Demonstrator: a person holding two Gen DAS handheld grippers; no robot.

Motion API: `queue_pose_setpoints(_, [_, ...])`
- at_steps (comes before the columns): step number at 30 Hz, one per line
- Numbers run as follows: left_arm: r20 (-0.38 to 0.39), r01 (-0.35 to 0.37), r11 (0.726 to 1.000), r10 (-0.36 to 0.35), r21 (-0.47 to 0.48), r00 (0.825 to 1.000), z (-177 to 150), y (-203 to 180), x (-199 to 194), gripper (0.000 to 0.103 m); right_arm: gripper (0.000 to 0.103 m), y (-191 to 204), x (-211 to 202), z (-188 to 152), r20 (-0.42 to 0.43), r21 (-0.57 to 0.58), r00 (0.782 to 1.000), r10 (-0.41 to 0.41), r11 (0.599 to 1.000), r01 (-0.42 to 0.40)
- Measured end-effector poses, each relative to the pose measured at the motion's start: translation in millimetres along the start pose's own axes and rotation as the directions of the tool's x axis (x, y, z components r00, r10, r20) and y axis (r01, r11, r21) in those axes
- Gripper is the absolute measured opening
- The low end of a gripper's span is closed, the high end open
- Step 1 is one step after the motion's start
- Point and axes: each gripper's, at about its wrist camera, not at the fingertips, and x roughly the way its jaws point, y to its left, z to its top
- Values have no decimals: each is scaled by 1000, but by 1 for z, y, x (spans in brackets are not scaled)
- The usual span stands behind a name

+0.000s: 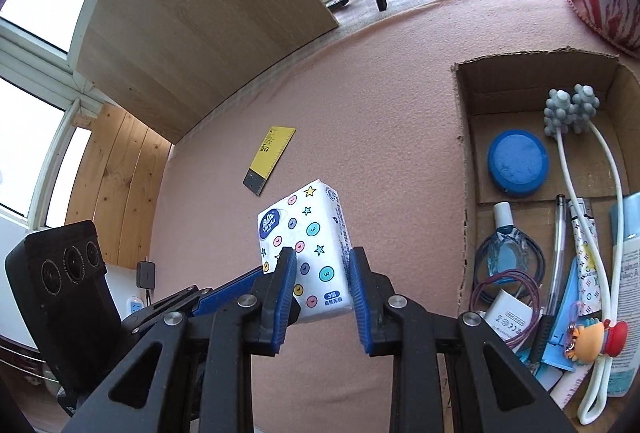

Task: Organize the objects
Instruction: 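Carry the tissue pack into the box and open the right gripper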

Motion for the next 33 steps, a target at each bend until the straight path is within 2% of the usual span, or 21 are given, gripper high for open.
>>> queue_pose_setpoints(6, [-47,43,996,-39,84,998,-5,-45,22,35,25,-35,-40,-14,67,60,997,-48,997,44])
queue_pose_setpoints(14, [-98,64,984,-48,164,994,-18,-85,46,35,25,-72,-71,-34,105,138,990,-91,987,77])
queue_pose_setpoints(23, [-119,61,974,-36,216,992,-21,-107,57,35,25,-91,-86,-45,123,164,984,-127,981,106])
queue_pose_setpoints(33, [-118,42,968,-13,246,993,-18,-118,66,35,25,-95,-94,-52,132,163,982,-137,980,115])
